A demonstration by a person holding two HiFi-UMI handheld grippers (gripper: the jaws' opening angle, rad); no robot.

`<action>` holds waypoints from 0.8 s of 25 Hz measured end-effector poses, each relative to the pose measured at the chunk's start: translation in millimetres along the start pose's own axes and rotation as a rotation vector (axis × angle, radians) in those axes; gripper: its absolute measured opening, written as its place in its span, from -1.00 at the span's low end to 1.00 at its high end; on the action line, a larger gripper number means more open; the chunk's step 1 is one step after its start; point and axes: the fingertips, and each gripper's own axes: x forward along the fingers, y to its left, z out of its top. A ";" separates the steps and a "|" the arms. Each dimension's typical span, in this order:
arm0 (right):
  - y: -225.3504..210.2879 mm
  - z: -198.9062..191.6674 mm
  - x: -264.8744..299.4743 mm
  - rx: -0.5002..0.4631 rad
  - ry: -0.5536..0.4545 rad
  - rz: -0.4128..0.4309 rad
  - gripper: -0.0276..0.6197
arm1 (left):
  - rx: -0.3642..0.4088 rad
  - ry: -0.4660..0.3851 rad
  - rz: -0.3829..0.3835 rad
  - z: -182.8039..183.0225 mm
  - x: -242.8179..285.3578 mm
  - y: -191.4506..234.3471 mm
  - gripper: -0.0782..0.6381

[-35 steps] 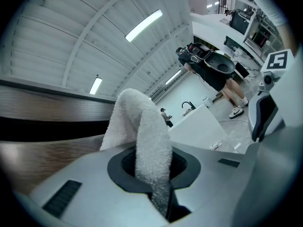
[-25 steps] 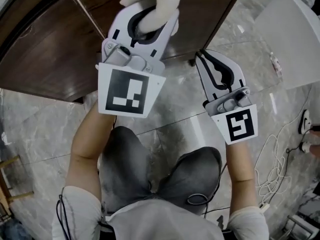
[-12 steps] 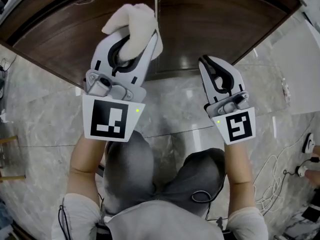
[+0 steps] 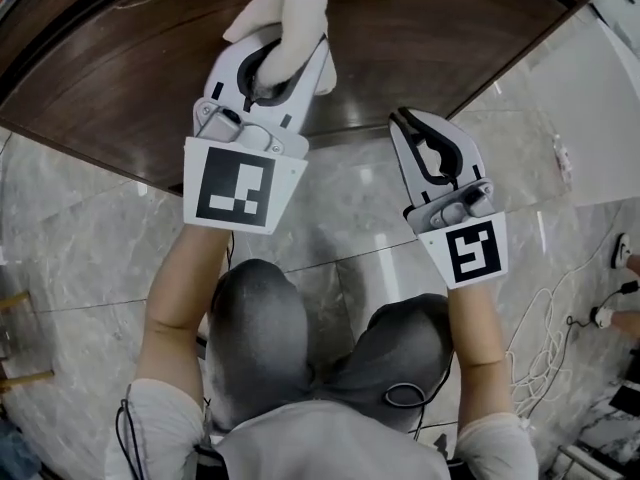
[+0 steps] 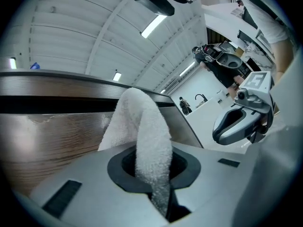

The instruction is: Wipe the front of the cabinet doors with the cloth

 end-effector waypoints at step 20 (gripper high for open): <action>-29.4 -41.5 -33.7 -0.016 0.080 -0.031 -0.75 | -0.014 -0.012 -0.051 -21.5 60.6 -55.1 -0.62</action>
